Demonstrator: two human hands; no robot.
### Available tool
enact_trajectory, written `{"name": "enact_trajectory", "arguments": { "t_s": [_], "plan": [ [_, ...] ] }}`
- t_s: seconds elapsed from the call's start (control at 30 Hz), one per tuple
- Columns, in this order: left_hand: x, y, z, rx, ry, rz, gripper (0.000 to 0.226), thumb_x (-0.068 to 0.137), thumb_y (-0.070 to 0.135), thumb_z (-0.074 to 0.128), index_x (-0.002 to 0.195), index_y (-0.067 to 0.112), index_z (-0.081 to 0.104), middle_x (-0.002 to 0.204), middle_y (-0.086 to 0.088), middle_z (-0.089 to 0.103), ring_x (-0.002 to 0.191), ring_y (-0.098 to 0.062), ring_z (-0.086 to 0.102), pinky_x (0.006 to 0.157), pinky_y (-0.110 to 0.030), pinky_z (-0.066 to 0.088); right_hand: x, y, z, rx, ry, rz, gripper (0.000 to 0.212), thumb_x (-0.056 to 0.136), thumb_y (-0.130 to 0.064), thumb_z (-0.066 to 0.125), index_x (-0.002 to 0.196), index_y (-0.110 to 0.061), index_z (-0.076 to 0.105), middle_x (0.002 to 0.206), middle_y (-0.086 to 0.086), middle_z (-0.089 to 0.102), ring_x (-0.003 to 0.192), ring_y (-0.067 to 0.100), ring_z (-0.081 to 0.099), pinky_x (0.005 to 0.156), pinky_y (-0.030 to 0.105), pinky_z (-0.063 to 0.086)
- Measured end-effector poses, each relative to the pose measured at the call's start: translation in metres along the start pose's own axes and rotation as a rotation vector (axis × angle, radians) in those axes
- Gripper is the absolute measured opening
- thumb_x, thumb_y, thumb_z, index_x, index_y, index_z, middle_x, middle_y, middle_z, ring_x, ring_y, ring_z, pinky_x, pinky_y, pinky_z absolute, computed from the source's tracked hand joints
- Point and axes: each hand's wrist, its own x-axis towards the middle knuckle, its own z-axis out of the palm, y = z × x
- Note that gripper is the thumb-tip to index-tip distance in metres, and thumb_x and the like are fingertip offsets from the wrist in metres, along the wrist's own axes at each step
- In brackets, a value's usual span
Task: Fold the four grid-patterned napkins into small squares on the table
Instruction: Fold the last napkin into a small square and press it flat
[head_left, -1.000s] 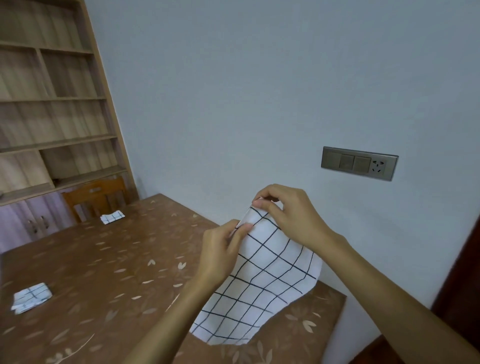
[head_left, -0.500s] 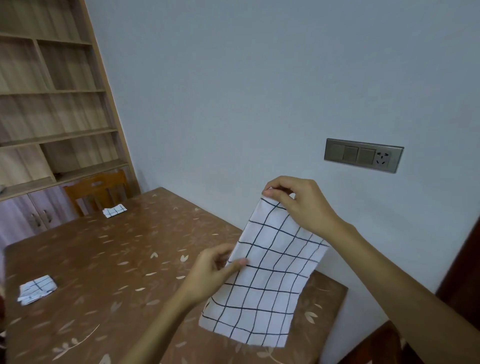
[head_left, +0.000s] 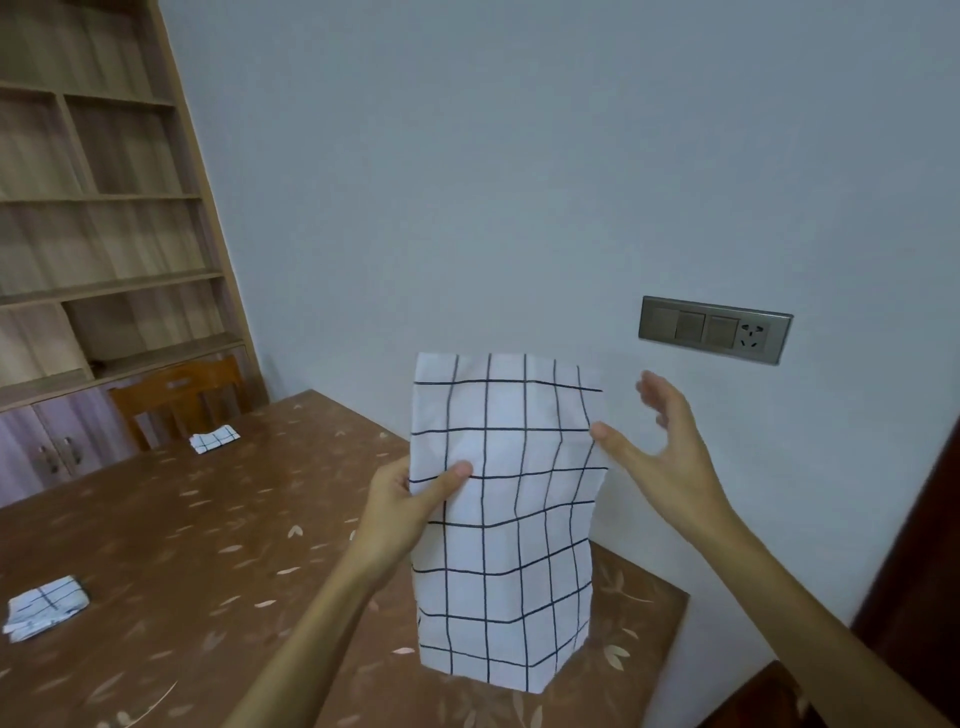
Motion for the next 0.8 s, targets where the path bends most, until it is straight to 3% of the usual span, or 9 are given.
{"name": "enact_trajectory", "arguments": {
  "t_s": [0.13, 0.23, 0.37, 0.5, 0.6, 0.67, 0.8],
  "plan": [
    [0.003, 0.005, -0.012, -0.095, 0.005, -0.061, 0.029, 0.087, 0.027, 0.072, 0.111, 0.013, 0.076, 0.109, -0.007, 0.079, 0.101, -0.027, 0.076, 0.091, -0.048, 0.058, -0.007, 0.037, 0.005, 0.191, -0.297, 0.256, 0.098, 0.069, -0.044, 0.075, 0.153, -0.02, 0.028, 0.148, -0.002, 0.049, 0.134, 0.013, 0.049, 0.105, 0.025, 0.04],
    [0.005, 0.008, -0.016, -0.115, -0.026, -0.097, 0.033, 0.087, 0.029, 0.071, 0.115, 0.011, 0.074, 0.112, -0.01, 0.078, 0.104, -0.03, 0.075, 0.094, -0.05, 0.057, -0.015, 0.053, 0.02, 0.206, -0.473, 0.309, 0.086, 0.073, -0.037, 0.078, 0.148, -0.021, 0.037, 0.139, -0.001, 0.058, 0.122, 0.004, 0.059, 0.087, 0.014, 0.051],
    [0.001, 0.012, -0.02, -0.11, -0.067, -0.12, 0.034, 0.088, 0.027, 0.069, 0.117, 0.01, 0.073, 0.113, -0.01, 0.077, 0.104, -0.031, 0.075, 0.092, -0.049, 0.057, -0.022, 0.053, 0.044, 0.27, -0.454, 0.32, 0.049, 0.083, -0.02, 0.079, 0.127, -0.022, 0.057, 0.114, 0.001, 0.073, 0.103, 0.005, 0.071, 0.084, 0.017, 0.055],
    [0.0, 0.013, -0.029, -0.015, 0.004, -0.093, 0.03, 0.09, 0.027, 0.07, 0.115, 0.011, 0.073, 0.109, -0.006, 0.079, 0.101, -0.027, 0.076, 0.087, -0.045, 0.061, -0.022, 0.045, 0.05, 0.346, -0.385, 0.286, 0.023, 0.085, -0.015, 0.076, 0.107, -0.014, 0.074, 0.108, -0.002, 0.077, 0.103, 0.012, 0.072, 0.091, 0.023, 0.056],
    [-0.002, 0.011, -0.039, 0.051, -0.008, -0.071, 0.026, 0.091, 0.023, 0.07, 0.115, 0.016, 0.072, 0.109, 0.002, 0.079, 0.1, -0.02, 0.076, 0.081, -0.033, 0.062, -0.019, 0.039, 0.047, 0.406, -0.368, 0.287, 0.019, 0.086, -0.011, 0.074, 0.106, -0.011, 0.075, 0.106, 0.0, 0.078, 0.103, 0.018, 0.073, 0.091, 0.029, 0.058],
    [-0.004, 0.01, -0.046, 0.103, -0.125, -0.082, 0.031, 0.089, 0.016, 0.074, 0.119, 0.019, 0.068, 0.112, 0.007, 0.078, 0.101, -0.015, 0.075, 0.078, -0.026, 0.061, -0.017, 0.036, 0.045, 0.423, -0.359, 0.279, 0.02, 0.085, -0.011, 0.074, 0.106, -0.013, 0.076, 0.107, 0.003, 0.078, 0.103, 0.02, 0.073, 0.093, 0.036, 0.056],
    [-0.006, 0.002, -0.051, 0.261, -0.288, -0.108, 0.04, 0.089, 0.006, 0.073, 0.126, 0.018, 0.063, 0.118, 0.013, 0.075, 0.107, -0.013, 0.073, 0.082, -0.024, 0.06, -0.012, 0.037, 0.04, 0.443, -0.335, 0.267, 0.028, 0.075, -0.02, 0.079, 0.102, -0.014, 0.078, 0.108, 0.006, 0.077, 0.104, 0.023, 0.073, 0.098, 0.043, 0.053]
  ]
}}
